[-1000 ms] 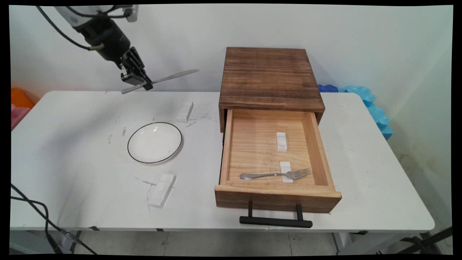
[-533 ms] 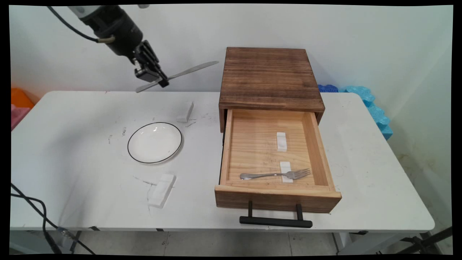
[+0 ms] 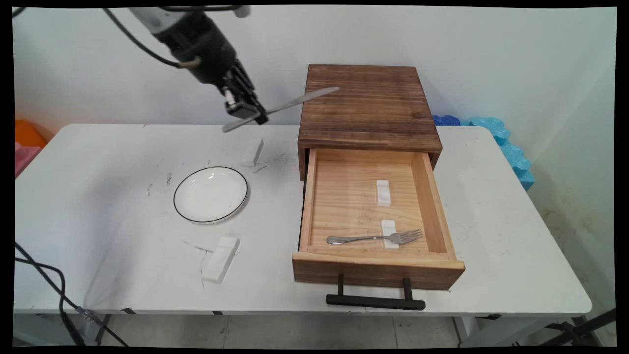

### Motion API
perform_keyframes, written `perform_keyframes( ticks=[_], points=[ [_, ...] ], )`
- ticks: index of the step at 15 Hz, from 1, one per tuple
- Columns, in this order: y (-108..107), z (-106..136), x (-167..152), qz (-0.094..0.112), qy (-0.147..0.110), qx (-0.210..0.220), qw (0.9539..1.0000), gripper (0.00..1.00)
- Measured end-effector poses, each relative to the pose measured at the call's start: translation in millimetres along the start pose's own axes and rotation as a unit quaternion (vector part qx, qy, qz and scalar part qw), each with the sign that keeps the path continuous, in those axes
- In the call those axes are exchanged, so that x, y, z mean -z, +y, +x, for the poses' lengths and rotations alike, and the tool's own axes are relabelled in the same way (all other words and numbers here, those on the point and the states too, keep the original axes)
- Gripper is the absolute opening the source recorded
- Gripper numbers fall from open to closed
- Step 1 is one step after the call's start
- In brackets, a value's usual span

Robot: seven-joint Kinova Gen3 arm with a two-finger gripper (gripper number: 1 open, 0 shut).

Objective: Place the picked object into the drawer

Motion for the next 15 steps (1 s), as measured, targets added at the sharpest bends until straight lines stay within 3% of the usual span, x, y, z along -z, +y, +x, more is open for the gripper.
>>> perform_keyframes(
  ticks=[7, 15],
  points=[
    [16.0, 60.6, -48.7, 0.006, -0.017, -0.027, 0.9995, 0.0],
    [17.7, 111.4, -125.9, -0.009, -0.04, -0.064, 0.9971, 0.0]
  ],
)
